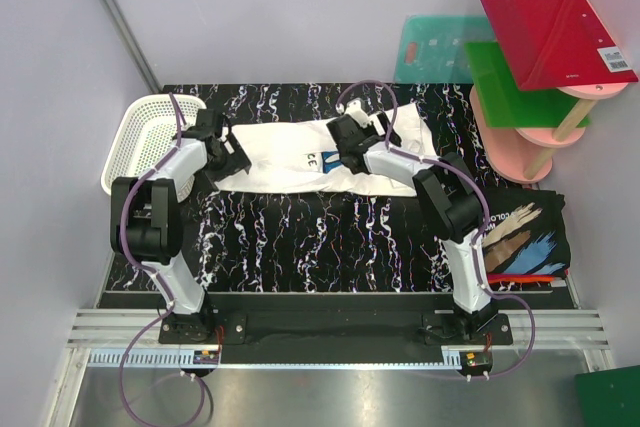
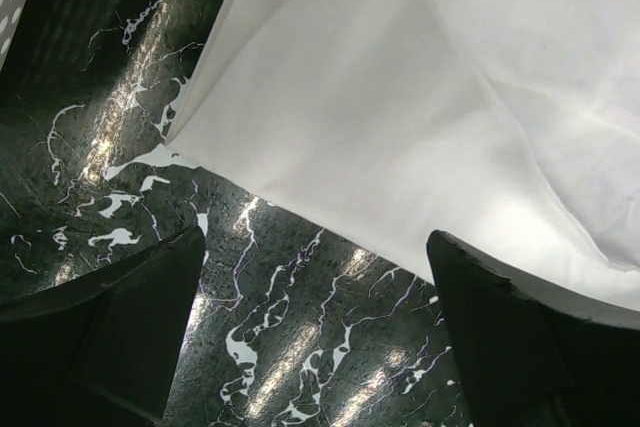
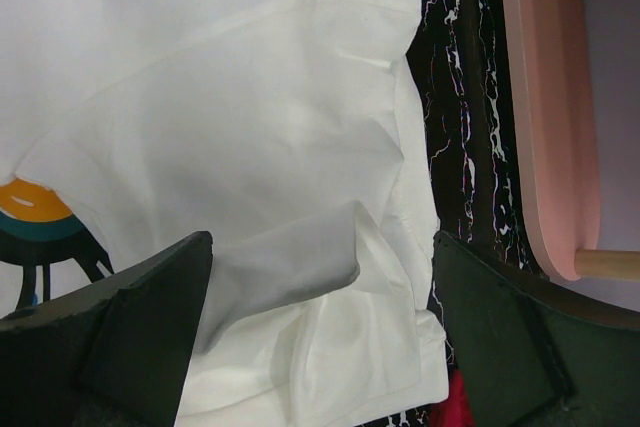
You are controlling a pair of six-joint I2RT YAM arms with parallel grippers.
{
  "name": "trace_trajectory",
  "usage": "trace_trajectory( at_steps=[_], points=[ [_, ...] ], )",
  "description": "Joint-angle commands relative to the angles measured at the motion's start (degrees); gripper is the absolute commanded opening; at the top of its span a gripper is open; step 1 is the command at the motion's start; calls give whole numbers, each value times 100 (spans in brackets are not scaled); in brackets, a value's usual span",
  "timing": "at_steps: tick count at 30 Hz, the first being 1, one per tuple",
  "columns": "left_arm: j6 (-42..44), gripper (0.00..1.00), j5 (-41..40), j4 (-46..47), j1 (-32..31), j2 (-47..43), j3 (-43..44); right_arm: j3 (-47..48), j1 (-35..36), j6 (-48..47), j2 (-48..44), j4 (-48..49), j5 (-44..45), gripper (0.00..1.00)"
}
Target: Fold and stack the t-shirts
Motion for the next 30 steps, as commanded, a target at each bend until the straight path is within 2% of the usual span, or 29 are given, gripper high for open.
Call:
trace_trajectory(
  at_steps=[1,3,5,6,8,16,30],
  points=[
    [123,99,34,166,-12,-130,-128,75,-118,360,-483,224,-46,95],
    [132,99,17,166,-12,-121,-146,127,-163,501,-483,207,-214,84],
    [140,99,-1,166,-12,-121,-163,241,-189,799,-439,84,-390,44],
    [158,99,-1,166,-12,-121,-163,303,-198,861,-387,-12,-451,14],
    [175,99,-10,166,-12,-130,-172,452,-207,1010,-342,-241,-688,0],
    [176,99,-19,166,-12,-60,-163,619,-198,1082,-369,-242,-883,0],
    [167,99,-159,105,-12,133,-119,1453,-215,36,254,769,-329,0]
  ],
)
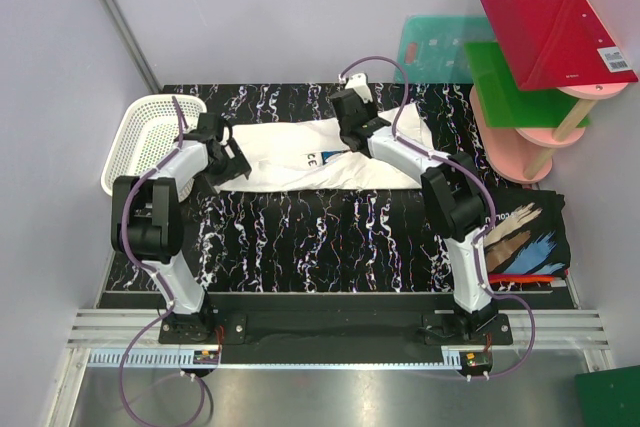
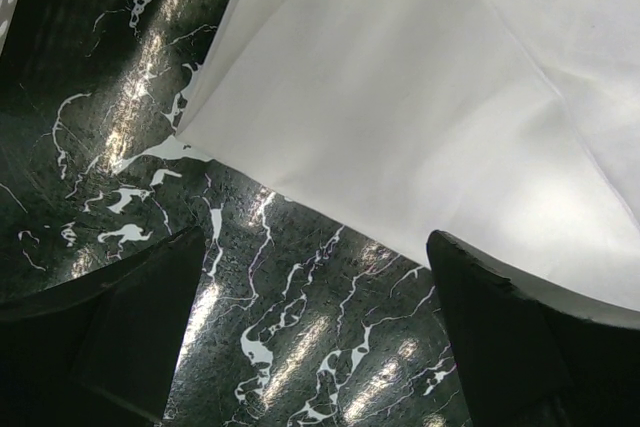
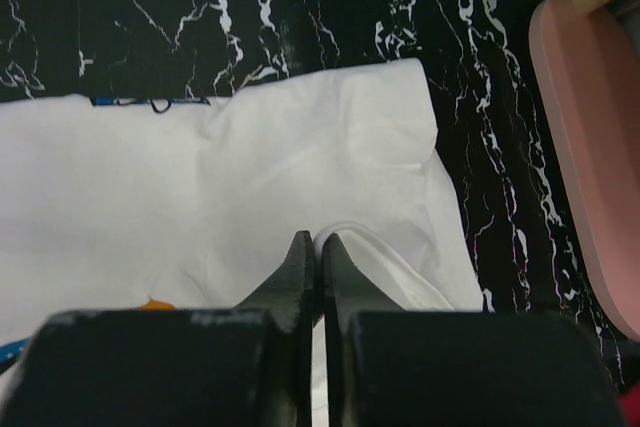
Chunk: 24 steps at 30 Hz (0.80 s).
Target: Fold and stack the t-shirts
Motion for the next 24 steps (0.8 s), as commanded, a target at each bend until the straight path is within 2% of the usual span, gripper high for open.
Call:
trace_trajectory(
  at_steps=[1,9,12,13,16,17,18,21,24],
  points=[
    [42,99,-150,105,-12,107,51,604,-51,-491,356,616,386,0],
    [-19,99,-230,87,-12,29,34,1280,-209,-825,1120,880,526,0],
    [-37,96,-274,105,-12,-111,25,1413,-288,-782,1305,880,588,1],
    [-37,93,-282,148,-12,-147,25,1431,-306,-773,1349,880,580,20],
    [-2,87,-239,140,-12,-200,86,1571,-333,-773,1499,662,571,58],
    [-2,88,-204,131,-12,-209,95,1563,-333,-729,1464,599,579,94],
    [7,90,-134,140,-20,-270,95,1406,-333,-659,1394,581,545,100],
    [-2,99,-133,149,-55,-471,43,862,-333,-352,894,581,177,100],
    [7,99,-125,271,-73,-639,34,353,-324,-26,340,572,-157,100]
  ],
)
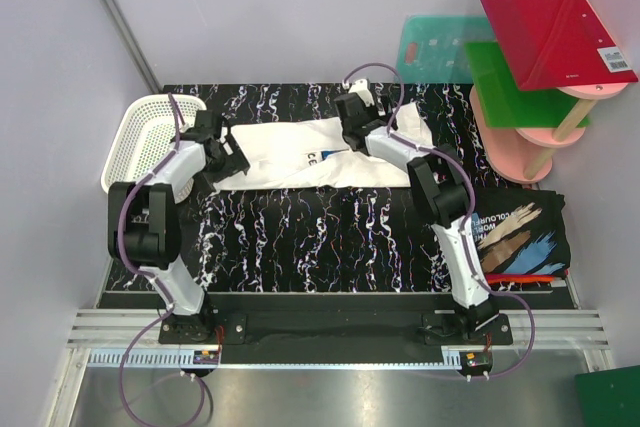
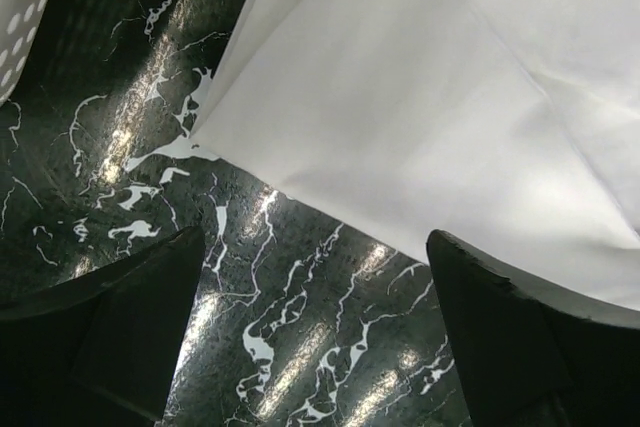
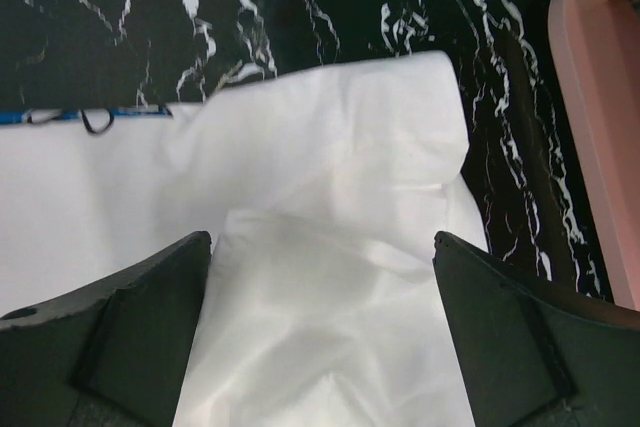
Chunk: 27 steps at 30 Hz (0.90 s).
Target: Fold and stack the t-shirts
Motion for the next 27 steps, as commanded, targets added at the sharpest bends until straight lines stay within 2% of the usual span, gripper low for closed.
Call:
trace_trajectory(
  at_steps=[1,5,14,15,16,17,18,19,20,22,23,24,27],
  points=[
    [33,99,2,365,-45,-495,42,-657,26,553,-1103,46,-486,100],
    [42,94,143,454,-62,-41,383,-1255,34,853,-1902,-68,-943,100],
    [244,96,187,226,-159,1173,1368,-1467,34,1125,-2809,-1279,-1480,98],
    [244,95,196,165,-168,1227,1422,-1493,34,1212,-2844,-1343,-1515,90],
    [244,94,205,164,-194,1253,1431,-1519,34,1239,-2871,-1395,-1533,54],
    [253,92,213,156,-212,1288,1431,-1554,43,1292,-2863,-1509,-1533,23],
    [244,90,196,155,-220,1298,1431,-1555,26,1405,-2845,-1580,-1533,6],
    [253,86,187,147,-247,1289,1414,-1529,26,1433,-2767,-1685,-1577,0],
    [244,68,144,155,-256,1289,1396,-1502,26,1476,-2722,-1851,-1751,0],
    [244,49,108,164,-256,1297,1396,-1511,26,1678,-2600,-1975,-1945,0],
    [270,16,108,156,-256,1306,1431,-1537,26,1748,-2573,-2080,-2285,0],
    [271,2,99,164,-256,1315,1457,-1546,26,1871,-2546,-2125,-2515,0],
    [306,0,117,164,-273,1359,1580,-1599,26,2178,-2441,-2266,-3272,0]
  ],
)
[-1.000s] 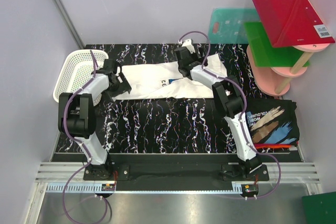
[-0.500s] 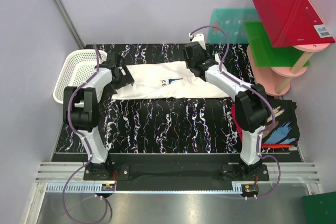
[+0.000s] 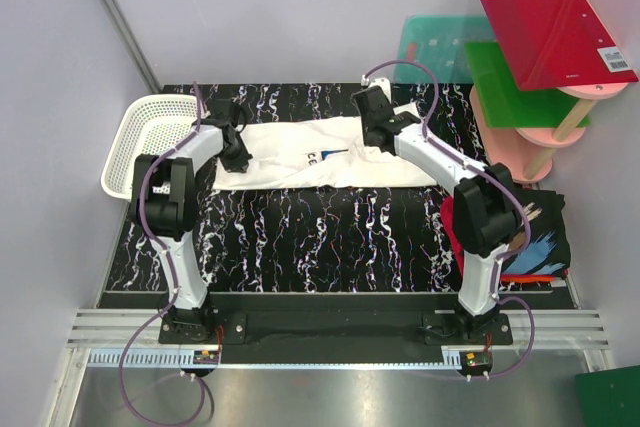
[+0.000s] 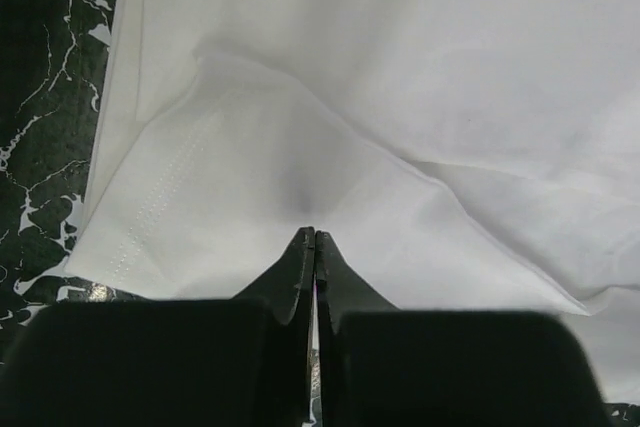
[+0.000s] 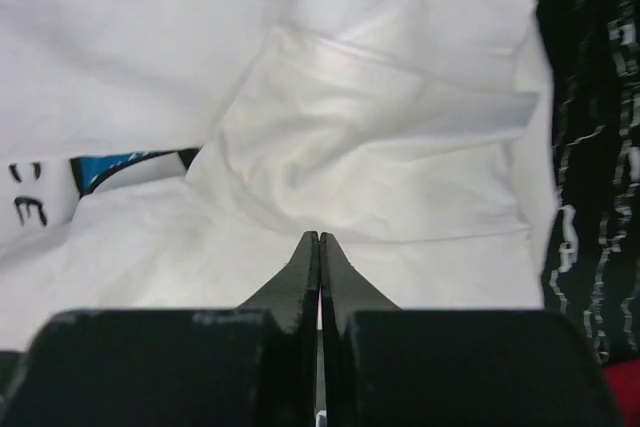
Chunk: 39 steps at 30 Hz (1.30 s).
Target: Fold and stack the t-shirts
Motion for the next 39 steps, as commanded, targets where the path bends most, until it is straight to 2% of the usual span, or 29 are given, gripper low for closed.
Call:
trace_trajectory(
  at_steps=[1,5,10,19,27,32,39],
  points=[
    [89,0,-10,72,-41,45,389,-117,13,645,200,-399,-1166,0],
    [212,0,-167,55,-129,212,713,-153,-5,935,463,-592,-1377,0],
    [327,0,-730,-998,-288,730,1434,-117,-409,1542,858,-830,-1650,0],
    [309,0,-1231,-2106,-534,933,1365,497,-699,1587,1614,-1006,-1554,0],
    [257,0,-1214,-2380,-1051,635,628,1376,-699,1166,2186,-1050,-1580,0],
    [73,0,-1074,-2327,-1526,635,-5,2000,-699,717,2573,-1050,-1975,0],
    [-446,0,-538,-1993,-2913,371,-683,2932,-699,453,3064,-1068,-2546,0]
  ],
)
